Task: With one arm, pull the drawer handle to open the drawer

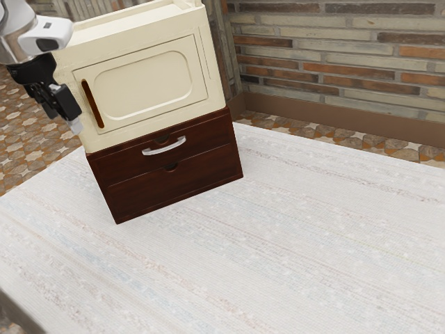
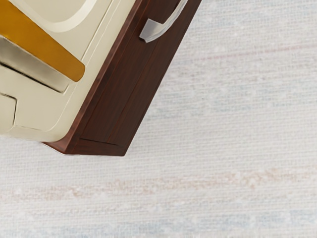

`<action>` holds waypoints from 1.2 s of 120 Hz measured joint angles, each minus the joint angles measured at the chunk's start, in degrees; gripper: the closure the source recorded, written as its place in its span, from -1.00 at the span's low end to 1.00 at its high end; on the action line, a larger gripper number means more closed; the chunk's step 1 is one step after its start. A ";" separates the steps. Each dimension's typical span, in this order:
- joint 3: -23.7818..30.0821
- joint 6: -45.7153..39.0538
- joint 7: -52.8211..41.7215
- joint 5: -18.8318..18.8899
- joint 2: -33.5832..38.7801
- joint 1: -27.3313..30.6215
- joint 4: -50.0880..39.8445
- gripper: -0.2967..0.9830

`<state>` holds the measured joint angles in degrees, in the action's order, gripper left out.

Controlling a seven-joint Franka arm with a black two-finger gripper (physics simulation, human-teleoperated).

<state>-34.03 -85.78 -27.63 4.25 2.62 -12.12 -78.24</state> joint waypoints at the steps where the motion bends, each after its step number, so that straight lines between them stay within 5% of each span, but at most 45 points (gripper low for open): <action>1: 0.00 0.00 -0.10 0.00 0.00 0.11 0.00 -0.54; 41: 0.76 0.25 -3.24 0.56 2.30 -1.72 2.43 -0.53; 73: 1.07 0.42 -4.79 6.39 3.75 -5.13 3.42 -0.53; 144: 0.57 -2.99 -6.32 15.52 -6.58 -14.74 -3.13 -0.53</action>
<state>-33.46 -88.77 -33.95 19.77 -3.96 -26.86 -81.37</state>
